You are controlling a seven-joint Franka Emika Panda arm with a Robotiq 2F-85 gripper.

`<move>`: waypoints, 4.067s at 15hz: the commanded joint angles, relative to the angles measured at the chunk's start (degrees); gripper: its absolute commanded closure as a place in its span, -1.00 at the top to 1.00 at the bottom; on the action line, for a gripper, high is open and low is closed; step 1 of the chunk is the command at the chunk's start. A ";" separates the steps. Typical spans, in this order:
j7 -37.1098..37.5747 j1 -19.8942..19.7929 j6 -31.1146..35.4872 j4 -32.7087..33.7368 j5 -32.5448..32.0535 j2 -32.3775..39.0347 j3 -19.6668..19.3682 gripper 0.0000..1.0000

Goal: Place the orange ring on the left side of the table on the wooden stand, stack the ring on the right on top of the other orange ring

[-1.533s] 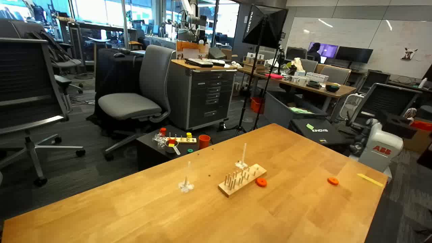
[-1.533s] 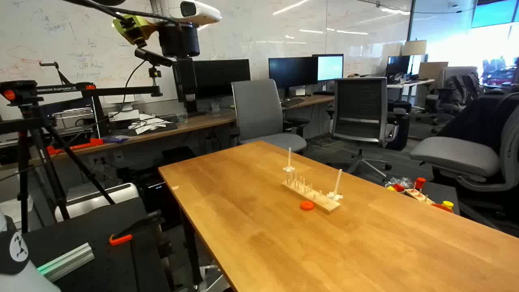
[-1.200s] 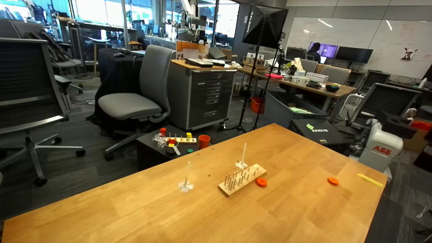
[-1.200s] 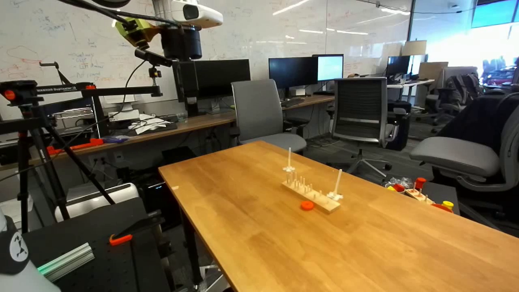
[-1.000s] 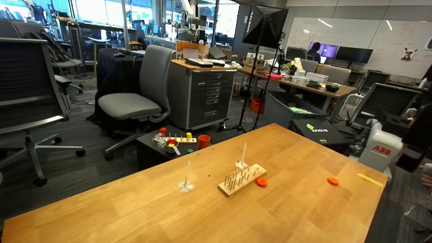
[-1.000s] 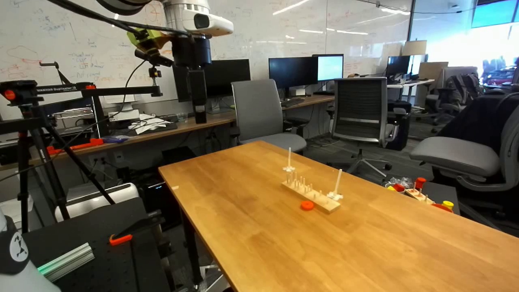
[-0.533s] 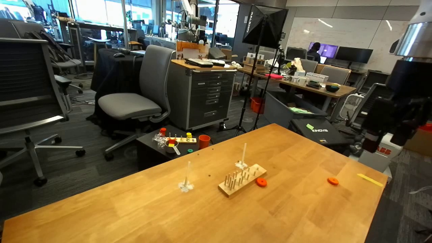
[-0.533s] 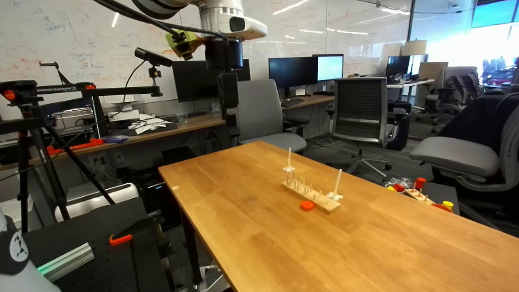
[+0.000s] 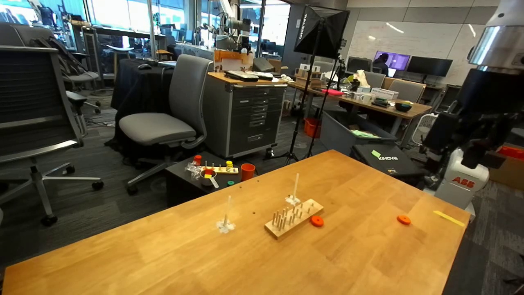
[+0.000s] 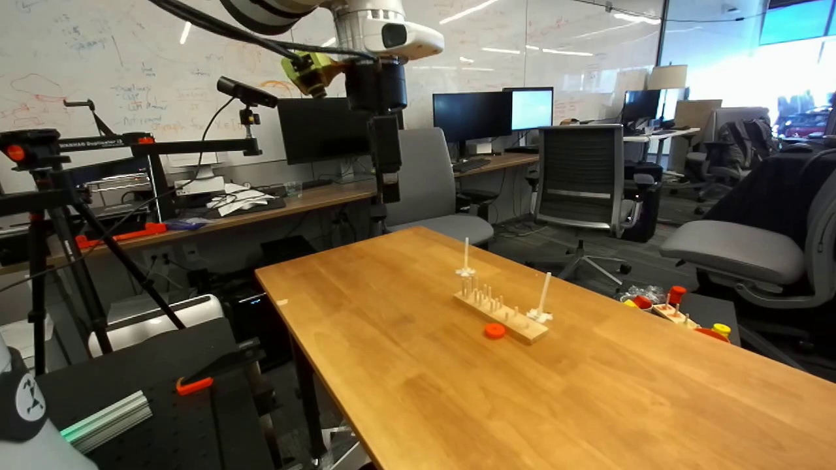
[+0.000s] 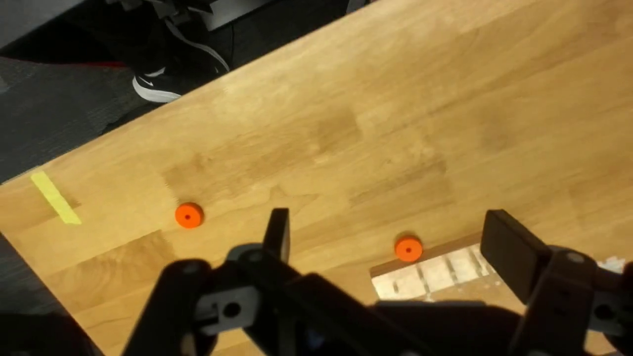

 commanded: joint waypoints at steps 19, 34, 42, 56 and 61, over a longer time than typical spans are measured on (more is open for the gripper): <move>16.35 7.61 0.86 33.45 -0.19 45.21 -11.72 1.00; -5.26 13.04 -15.44 44.34 -9.77 52.87 -12.61 1.00; -2.24 12.45 -8.91 40.30 -6.72 51.30 -13.04 1.00; -0.74 13.44 0.63 46.38 -4.19 59.78 -17.93 1.00; -1.40 14.40 0.83 51.82 -5.21 65.12 -18.92 1.00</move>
